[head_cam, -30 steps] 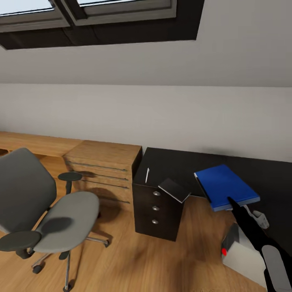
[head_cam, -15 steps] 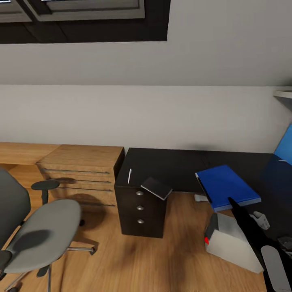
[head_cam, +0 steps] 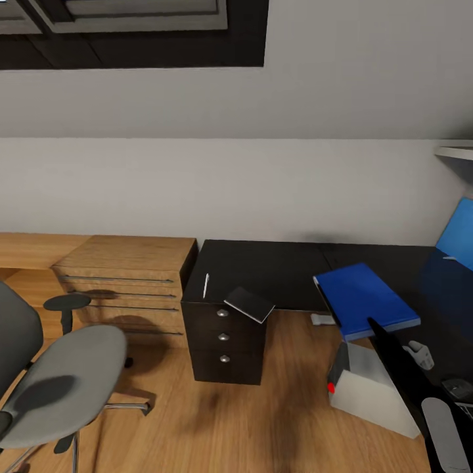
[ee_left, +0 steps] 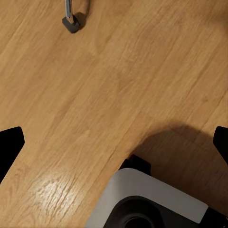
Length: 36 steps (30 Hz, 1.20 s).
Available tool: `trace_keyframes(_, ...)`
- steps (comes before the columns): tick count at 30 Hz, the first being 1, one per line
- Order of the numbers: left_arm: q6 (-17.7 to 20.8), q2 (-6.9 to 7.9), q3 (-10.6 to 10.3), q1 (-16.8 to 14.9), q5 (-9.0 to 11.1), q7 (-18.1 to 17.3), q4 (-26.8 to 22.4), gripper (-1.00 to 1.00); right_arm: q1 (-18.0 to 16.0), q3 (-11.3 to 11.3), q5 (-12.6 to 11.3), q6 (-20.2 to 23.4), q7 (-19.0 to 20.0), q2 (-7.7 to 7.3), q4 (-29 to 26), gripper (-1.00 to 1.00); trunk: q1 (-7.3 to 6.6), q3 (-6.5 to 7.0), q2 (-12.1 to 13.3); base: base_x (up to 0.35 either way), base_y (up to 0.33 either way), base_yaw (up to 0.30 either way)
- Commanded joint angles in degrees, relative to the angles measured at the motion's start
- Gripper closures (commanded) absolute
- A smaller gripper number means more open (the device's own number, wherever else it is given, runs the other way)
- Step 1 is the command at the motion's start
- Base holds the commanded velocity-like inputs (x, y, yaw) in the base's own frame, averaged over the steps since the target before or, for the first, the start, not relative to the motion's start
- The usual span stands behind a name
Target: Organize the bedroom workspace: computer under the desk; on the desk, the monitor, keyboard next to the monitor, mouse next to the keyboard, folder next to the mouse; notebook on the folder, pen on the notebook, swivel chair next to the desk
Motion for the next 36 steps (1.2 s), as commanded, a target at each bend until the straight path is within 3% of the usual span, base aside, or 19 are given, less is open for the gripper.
trace_keyframes(1, -0.2, 0.04, -0.4, 0.0, 0.3, 0.4, 0.0, -1.00, 0.0, -0.1, -0.4, 0.5, 0.2, 0.02, 0.0, 1.00, 0.00, -0.06, 0.0, 0.000, 0.000, 0.000)
trace_keyframes(23, -0.2, 0.04, -0.4, 0.0, 0.3, 0.4, 0.0, -1.00, 0.0, -0.3, -0.5, 0.5, 1.9, 0.53, -0.2, 1.00, 0.00, -0.06, 0.0, 0.000, 0.000, -0.004)
trace_keyframes(36, -0.3, 0.04, -0.4, 0.0, 0.3, 0.4, 0.0, -1.00, 0.0, -0.1, -0.5, 0.6, 1.9, 0.47, -0.2, 1.00, 0.00, -0.06, 0.0, 0.000, 0.000, -0.268)
